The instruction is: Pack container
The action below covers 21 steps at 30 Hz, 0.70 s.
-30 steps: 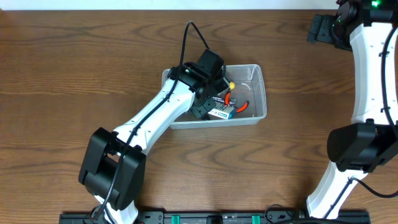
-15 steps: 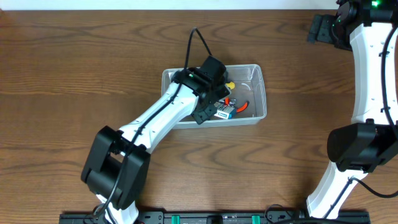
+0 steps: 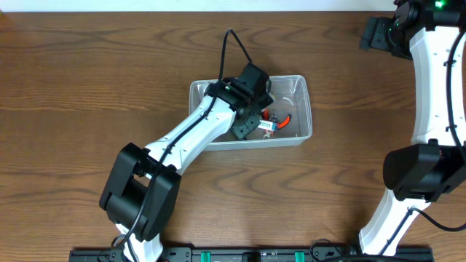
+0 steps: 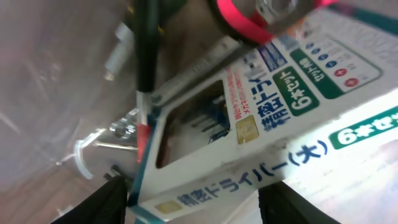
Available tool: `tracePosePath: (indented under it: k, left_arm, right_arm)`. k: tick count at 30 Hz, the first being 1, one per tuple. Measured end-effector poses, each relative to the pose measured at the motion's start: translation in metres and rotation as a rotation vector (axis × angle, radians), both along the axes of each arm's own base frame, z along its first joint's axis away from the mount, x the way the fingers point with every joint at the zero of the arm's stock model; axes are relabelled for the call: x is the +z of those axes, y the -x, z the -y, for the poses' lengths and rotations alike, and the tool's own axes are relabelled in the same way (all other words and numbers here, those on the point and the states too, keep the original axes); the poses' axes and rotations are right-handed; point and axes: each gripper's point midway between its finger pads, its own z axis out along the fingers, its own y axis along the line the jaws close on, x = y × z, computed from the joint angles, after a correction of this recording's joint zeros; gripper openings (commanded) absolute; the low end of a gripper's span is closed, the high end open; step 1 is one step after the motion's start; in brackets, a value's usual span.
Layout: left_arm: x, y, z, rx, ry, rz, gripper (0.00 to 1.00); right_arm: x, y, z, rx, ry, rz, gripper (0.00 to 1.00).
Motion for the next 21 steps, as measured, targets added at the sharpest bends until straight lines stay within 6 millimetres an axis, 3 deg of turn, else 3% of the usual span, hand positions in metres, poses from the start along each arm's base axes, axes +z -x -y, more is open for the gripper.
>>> tracePosePath:
  k: [11,21]
  left_arm:
    - [0.033,-0.039,-0.004,0.076,0.004,0.146,0.56]
    - [0.027,-0.035,-0.025,0.134,-0.032,0.096,0.55]
  right_arm:
    - [0.000,0.000,0.000,0.000,0.000,0.000,0.99]
    - [0.000,0.000,0.000,0.000,0.000,0.000,0.99]
